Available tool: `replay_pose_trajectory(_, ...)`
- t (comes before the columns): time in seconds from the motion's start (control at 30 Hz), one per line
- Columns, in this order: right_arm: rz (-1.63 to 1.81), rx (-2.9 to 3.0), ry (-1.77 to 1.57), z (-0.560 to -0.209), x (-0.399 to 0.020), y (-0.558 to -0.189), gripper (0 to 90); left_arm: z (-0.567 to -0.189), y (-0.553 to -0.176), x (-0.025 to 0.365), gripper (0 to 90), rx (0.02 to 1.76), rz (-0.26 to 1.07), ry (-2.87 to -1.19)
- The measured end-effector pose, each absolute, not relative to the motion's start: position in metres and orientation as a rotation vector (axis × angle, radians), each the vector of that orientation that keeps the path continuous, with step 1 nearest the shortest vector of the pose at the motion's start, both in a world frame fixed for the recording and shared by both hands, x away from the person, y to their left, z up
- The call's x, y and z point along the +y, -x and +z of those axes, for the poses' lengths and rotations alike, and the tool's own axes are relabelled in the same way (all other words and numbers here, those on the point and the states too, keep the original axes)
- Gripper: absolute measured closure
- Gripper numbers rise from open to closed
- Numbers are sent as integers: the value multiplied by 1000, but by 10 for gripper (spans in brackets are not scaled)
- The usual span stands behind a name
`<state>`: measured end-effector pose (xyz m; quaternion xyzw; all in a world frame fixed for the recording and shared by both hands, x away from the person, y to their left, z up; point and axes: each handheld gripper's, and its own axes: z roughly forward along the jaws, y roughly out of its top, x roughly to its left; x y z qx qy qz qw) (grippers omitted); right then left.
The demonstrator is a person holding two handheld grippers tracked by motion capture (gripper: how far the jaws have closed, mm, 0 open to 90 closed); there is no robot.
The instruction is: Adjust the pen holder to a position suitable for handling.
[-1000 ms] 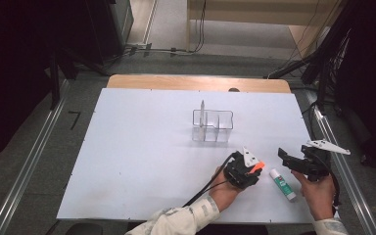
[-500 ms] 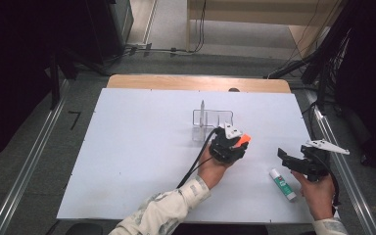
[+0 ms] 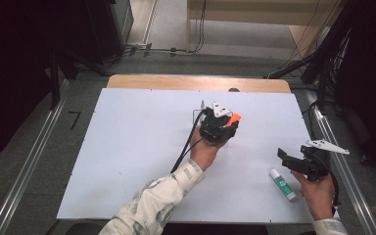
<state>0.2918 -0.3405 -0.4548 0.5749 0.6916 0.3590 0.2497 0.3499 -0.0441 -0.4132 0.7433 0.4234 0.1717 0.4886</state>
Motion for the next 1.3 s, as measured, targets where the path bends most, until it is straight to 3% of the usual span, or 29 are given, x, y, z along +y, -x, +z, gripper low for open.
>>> replay_pose_trajectory(0.7,975,1899,-1567,-457,-341,-293,120,-403,-405,-35,669,1129,450,-1756)
replay_pose_trajectory(1.3,983,1907,-1564,-457,-341,-293,120,-402,-421,-43,669,1138,483,-1756)
